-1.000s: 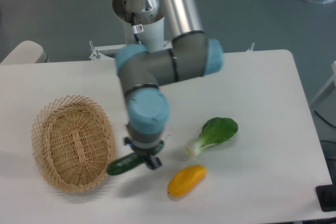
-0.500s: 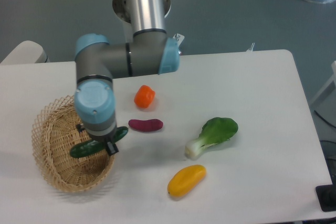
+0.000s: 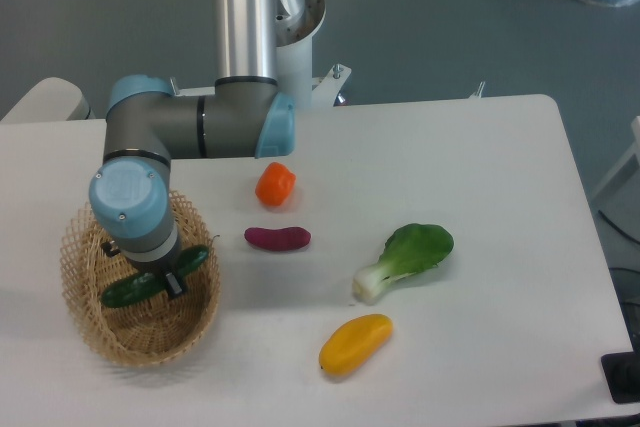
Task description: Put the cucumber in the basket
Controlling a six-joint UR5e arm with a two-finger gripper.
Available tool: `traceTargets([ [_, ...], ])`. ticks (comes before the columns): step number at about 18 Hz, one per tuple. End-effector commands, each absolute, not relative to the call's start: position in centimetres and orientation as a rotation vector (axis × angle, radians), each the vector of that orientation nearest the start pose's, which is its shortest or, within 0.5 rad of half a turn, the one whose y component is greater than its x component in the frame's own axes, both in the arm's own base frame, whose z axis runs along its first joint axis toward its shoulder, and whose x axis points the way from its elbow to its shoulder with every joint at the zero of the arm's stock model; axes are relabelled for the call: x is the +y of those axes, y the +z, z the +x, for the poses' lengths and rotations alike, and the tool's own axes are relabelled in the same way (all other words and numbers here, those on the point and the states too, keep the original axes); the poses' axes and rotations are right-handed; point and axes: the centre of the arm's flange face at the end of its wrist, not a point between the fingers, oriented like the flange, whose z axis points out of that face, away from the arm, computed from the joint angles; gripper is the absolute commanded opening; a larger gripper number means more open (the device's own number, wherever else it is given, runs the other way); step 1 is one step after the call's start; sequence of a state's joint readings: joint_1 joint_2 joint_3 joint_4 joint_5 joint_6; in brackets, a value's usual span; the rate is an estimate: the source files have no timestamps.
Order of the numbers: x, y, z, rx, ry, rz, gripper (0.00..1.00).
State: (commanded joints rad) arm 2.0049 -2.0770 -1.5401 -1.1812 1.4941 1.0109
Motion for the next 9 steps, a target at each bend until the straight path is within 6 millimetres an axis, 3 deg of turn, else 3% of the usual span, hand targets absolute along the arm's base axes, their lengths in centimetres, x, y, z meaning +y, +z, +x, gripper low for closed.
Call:
traceTargets([
  [1,64.5,24.8,-14.3,0.892,-0.175,-3.023,1.0],
  [4,64.6,25.4,-15.0,0.875,-0.157,-3.022,1.0],
  [9,63.5,27.4,-21.3,0.747,-0.122,-3.027,1.0],
])
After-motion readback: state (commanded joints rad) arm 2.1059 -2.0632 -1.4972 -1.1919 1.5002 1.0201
